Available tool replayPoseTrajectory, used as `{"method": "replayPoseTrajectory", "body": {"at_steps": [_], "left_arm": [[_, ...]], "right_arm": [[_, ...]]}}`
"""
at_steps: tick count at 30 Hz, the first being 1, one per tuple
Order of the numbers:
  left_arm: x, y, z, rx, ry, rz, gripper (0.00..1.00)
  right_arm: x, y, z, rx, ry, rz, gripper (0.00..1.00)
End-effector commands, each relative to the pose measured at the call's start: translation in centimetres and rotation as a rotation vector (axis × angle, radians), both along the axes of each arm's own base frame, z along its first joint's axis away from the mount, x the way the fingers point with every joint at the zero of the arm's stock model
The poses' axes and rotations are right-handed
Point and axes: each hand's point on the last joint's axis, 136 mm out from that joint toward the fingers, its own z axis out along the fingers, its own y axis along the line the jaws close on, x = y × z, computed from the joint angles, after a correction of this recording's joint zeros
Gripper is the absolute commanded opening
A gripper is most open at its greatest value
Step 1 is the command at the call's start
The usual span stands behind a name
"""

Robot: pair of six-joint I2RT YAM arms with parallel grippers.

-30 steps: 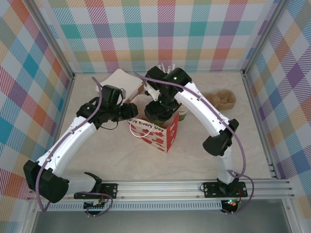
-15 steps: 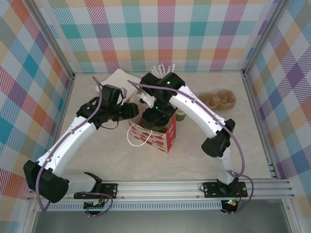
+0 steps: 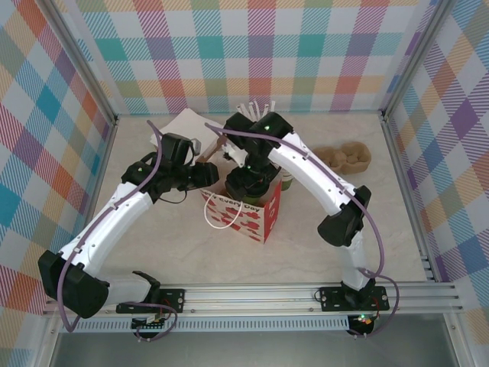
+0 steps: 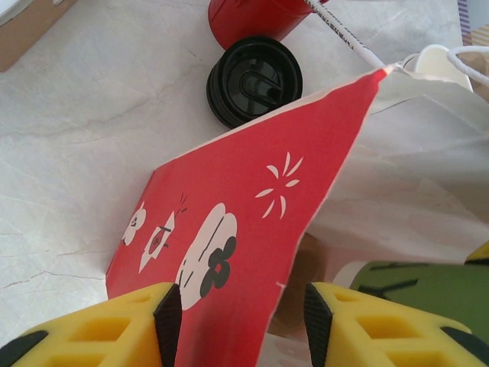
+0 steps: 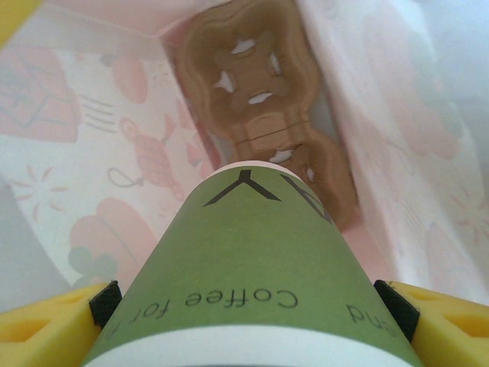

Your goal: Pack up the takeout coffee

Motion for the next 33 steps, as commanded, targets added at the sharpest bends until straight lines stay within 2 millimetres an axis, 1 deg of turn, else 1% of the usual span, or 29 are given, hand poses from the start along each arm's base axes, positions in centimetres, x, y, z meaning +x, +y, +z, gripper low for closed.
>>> {"method": "replayPoseTrajectory", "body": {"at_steps": [1,5,10,14,17,22,24,26,31,33], "left_arm": [[0.1,0.0,-0.6,0.007,0.008,-0.013,0.48],[0.1,0.1,-0.6,0.01,0.008,-0.012,0.48],[0.2,0.0,-0.5,0.008,0.006,-0.016,0.47],[0.3,-0.1,-0.4,0.006,0.003,-0.017,0.45],[0.5,-0.2,-0.4,0.006,0.005,-0.018,0.4],[0.8,-0.5,0.0,-0.001,-0.002,-0.028,0.25],[0.9,-0.7,0.3,-0.004,-0.01,-0.035,0.21],[1.1,-0.9,0.5,-0.009,-0.01,-0.04,0.18],[1.5,-1.5,0.8,-0.022,-0.017,-0.062,0.17],[1.7,-1.7,1.1,-0.025,-0.022,-0.072,0.15]], "right_arm": [[-1.3,-2.8,-0.5,-0.105,0.071,-0.031,0.68],[-1.1,-3.1,-0.9,-0.123,0.07,-0.006,0.68],[-1.5,-3.8,-2.1,-0.174,0.09,0.064,0.68],[-1.9,-4.0,-2.1,-0.17,0.097,0.071,0.68],[-2.2,-4.3,-2.0,-0.174,0.096,0.075,0.68],[-3.1,-4.7,-2.3,-0.189,0.101,0.113,0.68],[-3.1,-4.9,-2.2,-0.19,0.093,0.119,0.68],[-3.0,-4.8,-2.2,-0.181,0.082,0.135,0.68],[-2.9,-4.7,-2.4,-0.182,0.069,0.174,0.68],[-2.8,-4.7,-2.6,-0.187,0.067,0.219,0.68]]}}
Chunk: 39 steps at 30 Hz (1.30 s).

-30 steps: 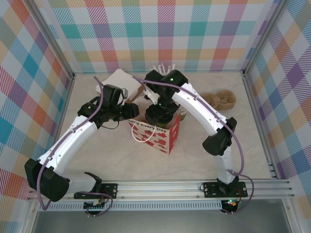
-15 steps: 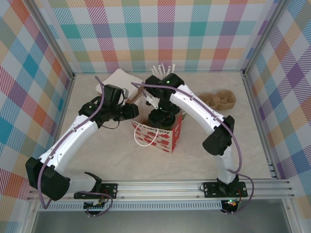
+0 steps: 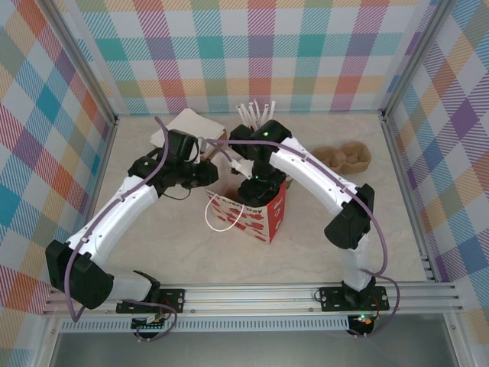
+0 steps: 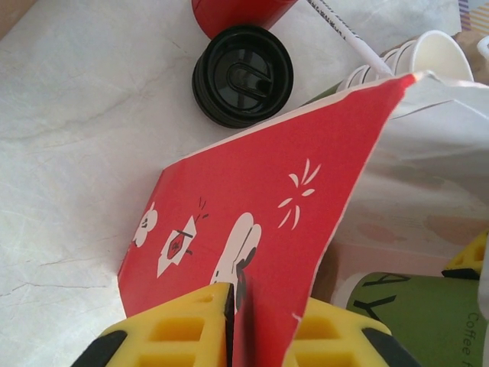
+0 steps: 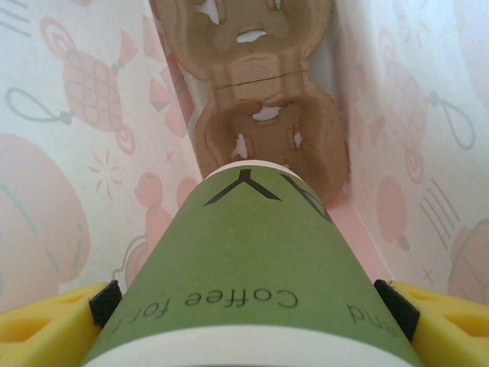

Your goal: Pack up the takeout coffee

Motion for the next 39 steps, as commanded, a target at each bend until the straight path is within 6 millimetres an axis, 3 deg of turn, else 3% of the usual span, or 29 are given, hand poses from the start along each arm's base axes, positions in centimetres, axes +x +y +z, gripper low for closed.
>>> {"method": "replayPoseTrajectory", "body": {"at_steps": [1,20,39], "left_arm": [[0.9,-0.6,1.7,-0.025,-0.046,-0.029,0.15],[1.6,-1.5,1.5,-0.033,-0.03,-0.058,0.13],[1.8,-1.6,1.5,-0.034,-0.028,-0.058,0.13]], "right_arm": [[-1.1,-1.4,0.5,-0.04,0.016,0.075,0.68],[0.6,-1.1,-1.9,-0.043,-0.007,0.179,0.69],[0.8,-1.4,-3.6,-0.059,0.019,0.198,0.69]]}}
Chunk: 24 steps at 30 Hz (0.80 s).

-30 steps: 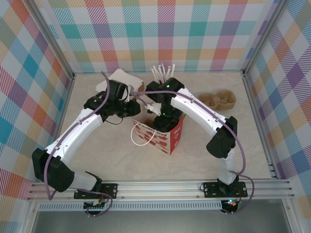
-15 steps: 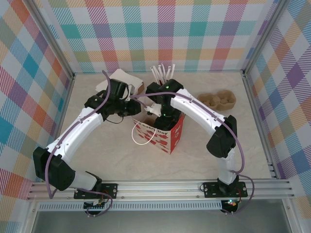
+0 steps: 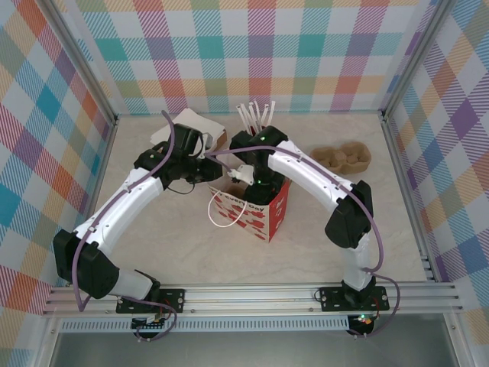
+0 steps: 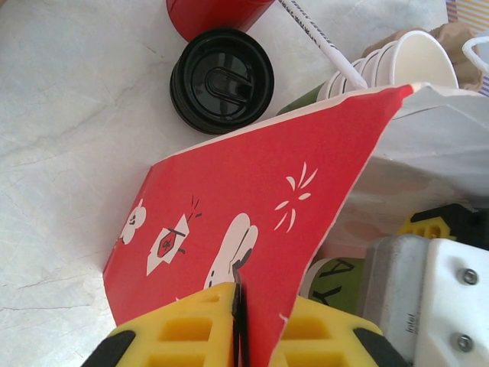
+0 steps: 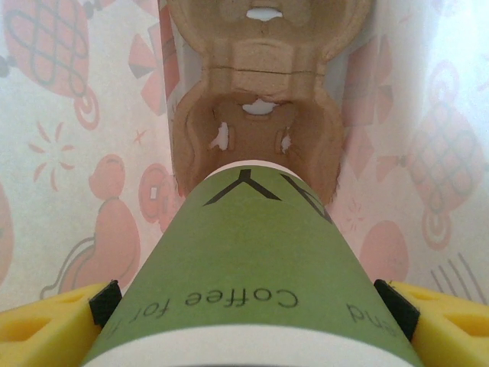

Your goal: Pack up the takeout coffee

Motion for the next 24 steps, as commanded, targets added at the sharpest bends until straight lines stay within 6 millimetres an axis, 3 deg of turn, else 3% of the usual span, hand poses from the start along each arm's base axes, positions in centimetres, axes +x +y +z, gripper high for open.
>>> {"method": "replayPoseTrajectory", "body": {"at_steps": [1,24], "left_arm": [[0.6,-0.3,1.4,-0.024,-0.032,-0.012,0.13],[0.5,-0.3,1.2,-0.02,-0.027,-0.015,0.13]], "right_arm": [[0.0,-0.4,-0.5,-0.005,0.015,0.007,0.69],[0.4,-0.2,-3.8,-0.018,0.046,-0.012,0.69]]}}
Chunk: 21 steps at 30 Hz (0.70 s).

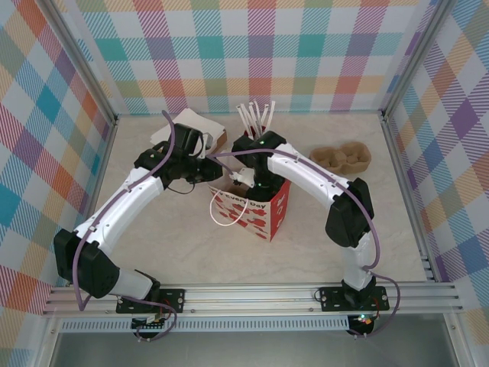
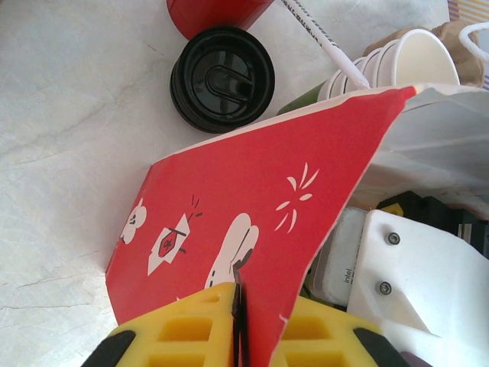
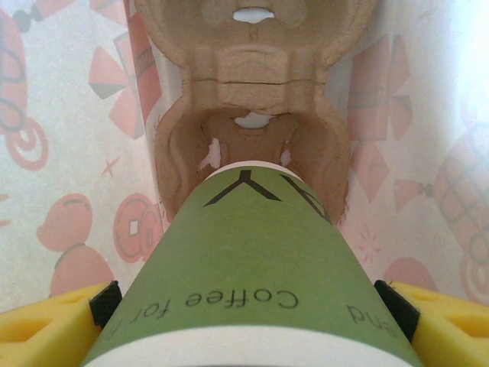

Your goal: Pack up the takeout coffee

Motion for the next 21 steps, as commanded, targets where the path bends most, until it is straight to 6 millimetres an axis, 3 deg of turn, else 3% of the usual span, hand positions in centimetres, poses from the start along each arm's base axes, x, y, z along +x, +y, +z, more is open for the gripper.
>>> {"method": "replayPoseTrajectory", "body": {"at_steps": [1,21], "left_arm": [[0.5,-0.3,1.2,-0.021,-0.032,-0.013,0.13],[0.6,-0.3,1.0,-0.018,-0.025,-0.015,0.13]], "right_arm": [[-0.2,-0.2,-1.2,-0.015,0.038,0.002,0.69],[-0.5,-0.2,-4.6,-0.021,0.087,-0.015,0.69]]}}
